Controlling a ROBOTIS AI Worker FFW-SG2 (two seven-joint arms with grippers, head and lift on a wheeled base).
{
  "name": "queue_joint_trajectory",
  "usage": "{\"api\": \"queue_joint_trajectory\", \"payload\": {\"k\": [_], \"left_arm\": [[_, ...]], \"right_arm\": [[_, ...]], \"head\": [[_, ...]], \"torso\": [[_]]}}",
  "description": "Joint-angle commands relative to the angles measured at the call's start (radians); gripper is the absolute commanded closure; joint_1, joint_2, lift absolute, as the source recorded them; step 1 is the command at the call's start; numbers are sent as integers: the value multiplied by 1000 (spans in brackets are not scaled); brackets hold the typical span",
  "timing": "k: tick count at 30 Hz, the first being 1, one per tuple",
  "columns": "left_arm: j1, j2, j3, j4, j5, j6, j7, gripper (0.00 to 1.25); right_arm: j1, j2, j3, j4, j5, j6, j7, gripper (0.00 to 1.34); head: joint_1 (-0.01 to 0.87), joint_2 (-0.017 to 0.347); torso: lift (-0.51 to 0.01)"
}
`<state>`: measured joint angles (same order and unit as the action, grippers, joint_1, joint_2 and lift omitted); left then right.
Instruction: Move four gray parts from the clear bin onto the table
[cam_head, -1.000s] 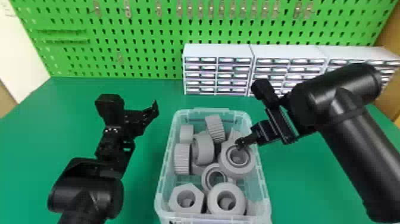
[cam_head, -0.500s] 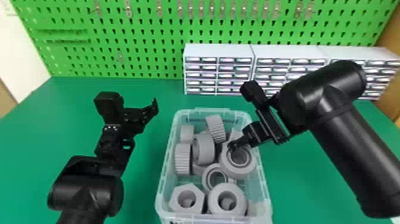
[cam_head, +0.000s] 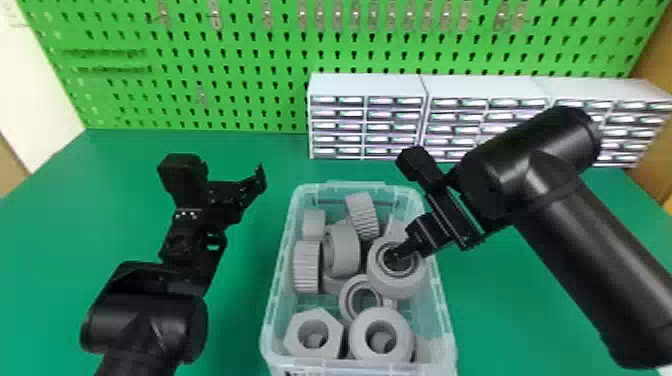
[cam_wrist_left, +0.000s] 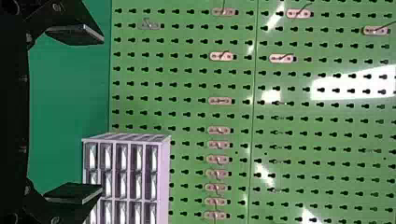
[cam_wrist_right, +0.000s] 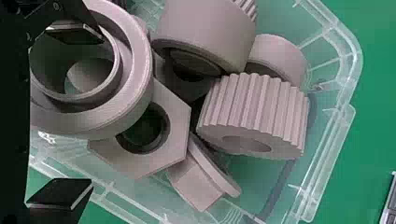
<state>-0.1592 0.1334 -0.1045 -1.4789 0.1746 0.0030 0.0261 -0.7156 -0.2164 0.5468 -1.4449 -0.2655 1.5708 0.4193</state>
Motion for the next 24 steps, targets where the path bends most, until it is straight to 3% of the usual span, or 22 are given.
{"api": "queue_joint_trajectory", "payload": {"k": [1,24], "left_arm": [[-2,0,0,0,0,0,0,160],[-14,0,-4,3,3,0,2,162]], "right_arm": [[-10,-3,10,0,-1,1,1,179],[-68,-1,136,23,3,-12,76,179]], "head": [[693,72],[693,72]], "torso": [[-52],[-52]]}}
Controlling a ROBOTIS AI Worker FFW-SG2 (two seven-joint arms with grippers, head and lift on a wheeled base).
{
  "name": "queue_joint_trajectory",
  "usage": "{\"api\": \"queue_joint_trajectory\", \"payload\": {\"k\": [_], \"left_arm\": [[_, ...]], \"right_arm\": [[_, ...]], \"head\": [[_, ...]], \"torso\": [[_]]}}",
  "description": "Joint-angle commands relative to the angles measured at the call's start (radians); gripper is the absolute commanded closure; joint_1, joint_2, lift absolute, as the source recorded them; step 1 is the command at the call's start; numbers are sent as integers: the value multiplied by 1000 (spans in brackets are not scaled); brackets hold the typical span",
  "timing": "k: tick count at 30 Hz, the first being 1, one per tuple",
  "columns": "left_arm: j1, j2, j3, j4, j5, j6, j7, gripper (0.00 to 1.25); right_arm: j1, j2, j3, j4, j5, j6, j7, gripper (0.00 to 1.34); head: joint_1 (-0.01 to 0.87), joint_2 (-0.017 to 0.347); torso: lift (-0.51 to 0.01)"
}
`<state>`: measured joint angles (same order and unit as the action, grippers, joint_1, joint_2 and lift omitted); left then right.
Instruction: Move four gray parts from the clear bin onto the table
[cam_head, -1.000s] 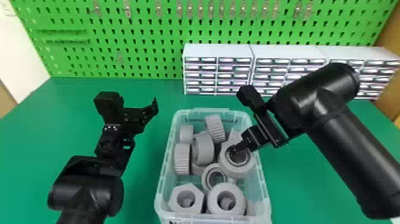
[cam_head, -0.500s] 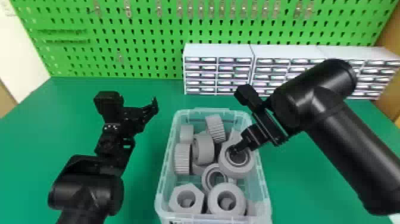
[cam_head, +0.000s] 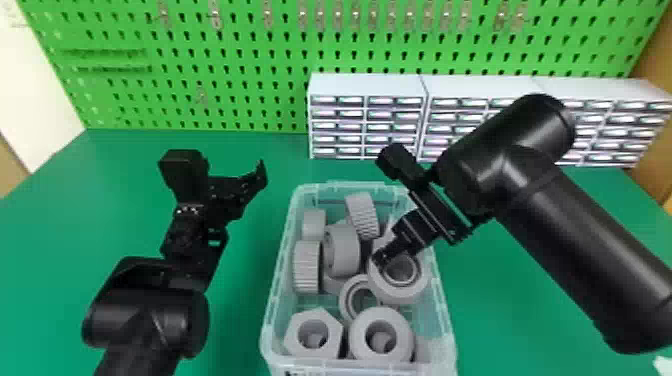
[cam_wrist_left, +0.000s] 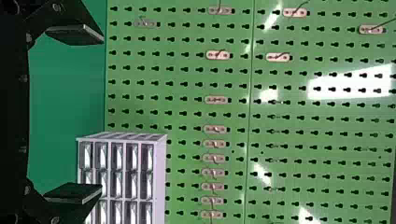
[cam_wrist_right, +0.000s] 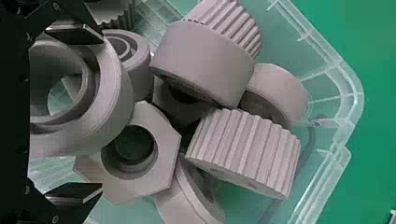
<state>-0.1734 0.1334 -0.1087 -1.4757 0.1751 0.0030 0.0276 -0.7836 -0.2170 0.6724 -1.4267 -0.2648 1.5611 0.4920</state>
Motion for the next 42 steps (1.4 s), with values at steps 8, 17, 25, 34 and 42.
{"api": "queue_joint_trajectory", "payload": {"k": [8,17,25,34,42], "left_arm": [[3,0,-2,0,4,0,0,162],[-3,0,-9,3,6,0,2,160],[-3,0,-8,5,7,0,3,162],[-8,0,-2,5,4,-1,3,162],[-3,0,4,6,4,-1,3,160]], "right_arm": [[-3,-5,10,8,19,-1,19,180],[-8,-8,-5,8,191,-1,154,180],[-6,-8,18,17,243,-13,221,180],[-31,-2,85,38,219,-36,244,180],[-34,2,85,52,193,-49,246,180]], "head": [[693,72],[693,72],[693,72],[693,72],[693,72]], "torso": [[-52],[-52],[-52],[-52],[-52]]}}
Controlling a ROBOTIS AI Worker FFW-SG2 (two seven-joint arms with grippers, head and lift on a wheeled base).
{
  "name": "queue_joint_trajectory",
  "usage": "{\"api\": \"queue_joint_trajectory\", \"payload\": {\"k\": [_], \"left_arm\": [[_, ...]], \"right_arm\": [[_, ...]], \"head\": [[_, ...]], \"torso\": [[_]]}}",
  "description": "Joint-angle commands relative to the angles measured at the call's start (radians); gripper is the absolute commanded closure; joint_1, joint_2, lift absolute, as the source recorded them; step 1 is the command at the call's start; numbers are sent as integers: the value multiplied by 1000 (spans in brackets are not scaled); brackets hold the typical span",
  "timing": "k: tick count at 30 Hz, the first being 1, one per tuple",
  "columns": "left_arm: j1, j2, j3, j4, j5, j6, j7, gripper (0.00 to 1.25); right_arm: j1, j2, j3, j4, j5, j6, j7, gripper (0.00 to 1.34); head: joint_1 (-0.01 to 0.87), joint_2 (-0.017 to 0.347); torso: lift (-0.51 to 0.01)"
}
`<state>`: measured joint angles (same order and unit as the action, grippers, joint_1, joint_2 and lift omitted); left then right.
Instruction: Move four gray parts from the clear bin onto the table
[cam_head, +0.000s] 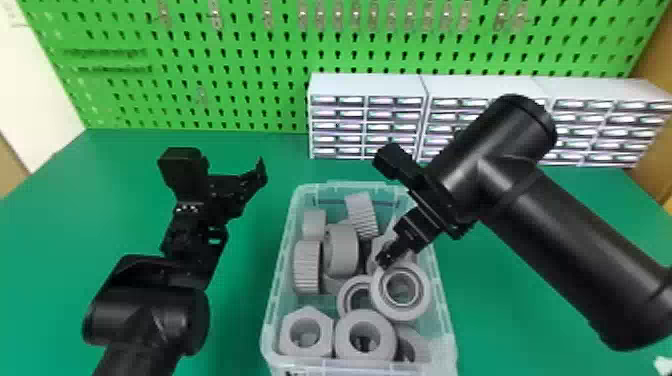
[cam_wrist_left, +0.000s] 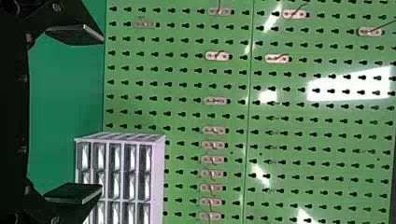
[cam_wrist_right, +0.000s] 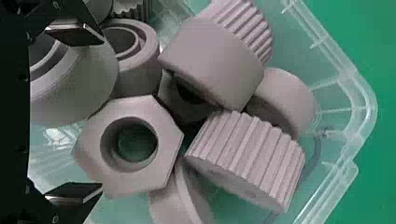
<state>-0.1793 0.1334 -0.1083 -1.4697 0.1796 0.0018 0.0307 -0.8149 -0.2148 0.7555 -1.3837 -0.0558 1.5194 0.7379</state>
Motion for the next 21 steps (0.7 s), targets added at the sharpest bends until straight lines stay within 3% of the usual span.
{"api": "queue_joint_trajectory", "payload": {"k": [1,10,21], "left_arm": [[1,0,4,0,0,0,0,160],[8,0,9,0,0,1,0,160],[17,0,21,0,0,0,0,162]], "right_arm": [[-4,-2,4,11,-24,-7,0,180],[-20,-28,39,14,-53,-13,26,183],[-36,-40,81,12,13,-13,138,185]], "head": [[693,72],[693,72],[693,72]], "torso": [[-52],[-52],[-52]]}}
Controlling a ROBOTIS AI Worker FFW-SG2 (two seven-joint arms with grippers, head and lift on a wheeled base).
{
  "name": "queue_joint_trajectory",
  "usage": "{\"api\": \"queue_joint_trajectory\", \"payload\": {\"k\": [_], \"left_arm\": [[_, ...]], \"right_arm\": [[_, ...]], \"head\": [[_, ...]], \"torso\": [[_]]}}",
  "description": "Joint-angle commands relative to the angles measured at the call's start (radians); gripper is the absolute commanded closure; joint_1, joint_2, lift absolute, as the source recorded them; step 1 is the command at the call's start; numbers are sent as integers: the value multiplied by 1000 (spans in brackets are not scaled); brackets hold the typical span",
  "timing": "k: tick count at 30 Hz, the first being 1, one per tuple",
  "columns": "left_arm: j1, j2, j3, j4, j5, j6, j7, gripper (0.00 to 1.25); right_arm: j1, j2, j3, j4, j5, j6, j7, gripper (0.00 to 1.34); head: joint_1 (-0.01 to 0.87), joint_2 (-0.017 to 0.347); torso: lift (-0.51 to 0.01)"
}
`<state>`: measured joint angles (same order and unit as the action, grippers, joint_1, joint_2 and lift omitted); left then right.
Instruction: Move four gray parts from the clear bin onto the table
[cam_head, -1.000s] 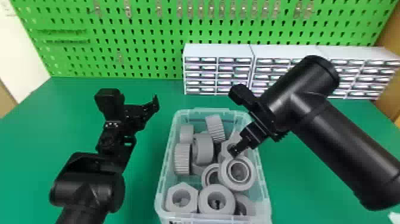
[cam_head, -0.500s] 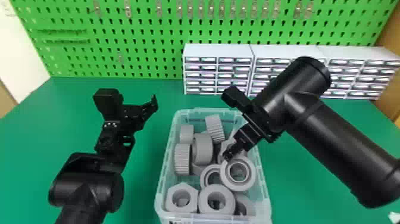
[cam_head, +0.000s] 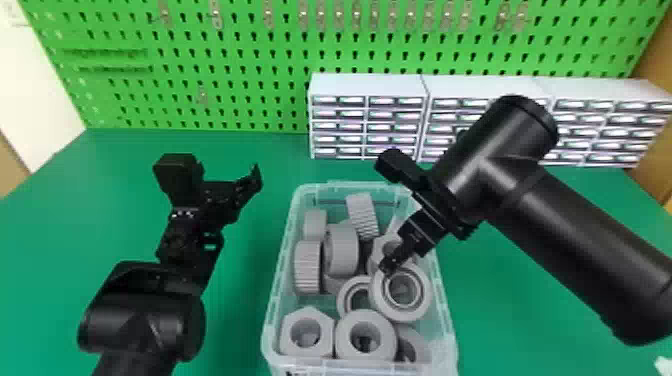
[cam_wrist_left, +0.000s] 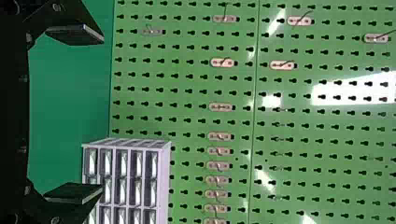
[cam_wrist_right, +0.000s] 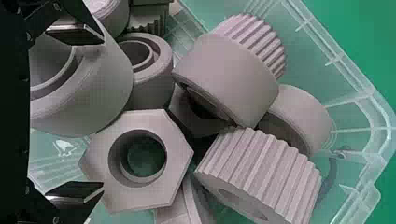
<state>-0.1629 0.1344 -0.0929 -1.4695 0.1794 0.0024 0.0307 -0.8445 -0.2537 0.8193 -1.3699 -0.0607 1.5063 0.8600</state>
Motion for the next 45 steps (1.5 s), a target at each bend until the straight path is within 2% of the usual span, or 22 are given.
{"api": "queue_joint_trajectory", "payload": {"k": [1,12,20,23,27,34,36,43,45], "left_arm": [[0,1,6,0,0,-1,0,160],[3,-1,6,0,0,1,0,162],[-4,-1,2,0,3,-1,3,162],[-4,-1,2,0,3,-1,5,160],[-4,-1,2,0,5,1,6,162],[-4,1,4,0,6,-1,5,162],[-3,-1,6,0,8,-1,6,162],[-4,1,7,0,12,-1,6,162],[-4,-1,7,0,12,-2,5,160]], "right_arm": [[-7,-1,18,-1,18,0,20,186],[-11,-4,34,-1,24,0,40,193],[-7,11,53,25,2,-31,40,209],[-7,14,55,28,-1,-34,40,300],[-8,17,53,31,-1,-34,40,581],[-7,21,52,32,4,-34,40,826],[-8,24,49,32,4,-34,40,880],[-10,24,46,32,15,-35,40,897],[-10,24,46,32,15,-35,40,983]], "head": [[693,72],[693,72],[693,72],[693,72],[693,72],[693,72],[693,72],[693,72],[693,72]], "torso": [[-52],[-52],[-52],[-52],[-52],[-52],[-52],[-52],[-52]]}}
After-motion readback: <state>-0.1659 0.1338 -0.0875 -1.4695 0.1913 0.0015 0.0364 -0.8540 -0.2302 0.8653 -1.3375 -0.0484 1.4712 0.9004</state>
